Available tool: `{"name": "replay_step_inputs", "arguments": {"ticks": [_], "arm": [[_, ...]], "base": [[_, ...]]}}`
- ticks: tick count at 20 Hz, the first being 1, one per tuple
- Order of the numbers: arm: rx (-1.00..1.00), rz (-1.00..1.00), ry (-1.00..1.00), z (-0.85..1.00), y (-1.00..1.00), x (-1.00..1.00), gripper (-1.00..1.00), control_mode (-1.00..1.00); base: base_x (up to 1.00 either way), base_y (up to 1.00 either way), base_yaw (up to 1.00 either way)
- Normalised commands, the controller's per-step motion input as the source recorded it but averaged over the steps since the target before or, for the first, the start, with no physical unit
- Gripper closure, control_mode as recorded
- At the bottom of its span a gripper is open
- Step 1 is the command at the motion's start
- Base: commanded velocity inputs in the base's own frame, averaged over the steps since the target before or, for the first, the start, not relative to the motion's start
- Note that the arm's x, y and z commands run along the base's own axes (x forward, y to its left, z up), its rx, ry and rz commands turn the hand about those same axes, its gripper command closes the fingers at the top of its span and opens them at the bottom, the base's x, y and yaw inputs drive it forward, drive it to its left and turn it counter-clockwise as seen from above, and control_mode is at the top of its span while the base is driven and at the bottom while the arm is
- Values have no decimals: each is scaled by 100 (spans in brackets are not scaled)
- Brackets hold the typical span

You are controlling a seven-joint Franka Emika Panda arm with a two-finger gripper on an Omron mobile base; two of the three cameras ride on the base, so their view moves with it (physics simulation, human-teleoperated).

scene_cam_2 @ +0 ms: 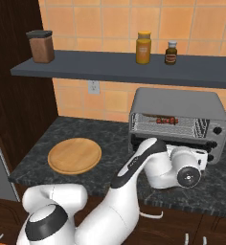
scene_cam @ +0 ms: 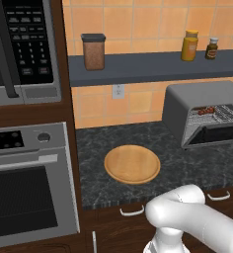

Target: Pick up the kebab skewer and baguette bread, and place them inside the toaster oven. Close the toaster oven door and start by setting the timer.

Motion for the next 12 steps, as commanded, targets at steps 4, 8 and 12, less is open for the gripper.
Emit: {"name": "replay_step_inputs", "arguments": {"ticks": [4, 8, 12], "arm": [[0, 0, 0, -3, 26, 49, -100, -100], [0, 0, 0, -9, 23, 50, -100, -100], [0, 2, 0, -19, 18, 46, -100, -100]], "base": [[0, 0, 0], [0, 0, 0], [0, 0, 0]]}}
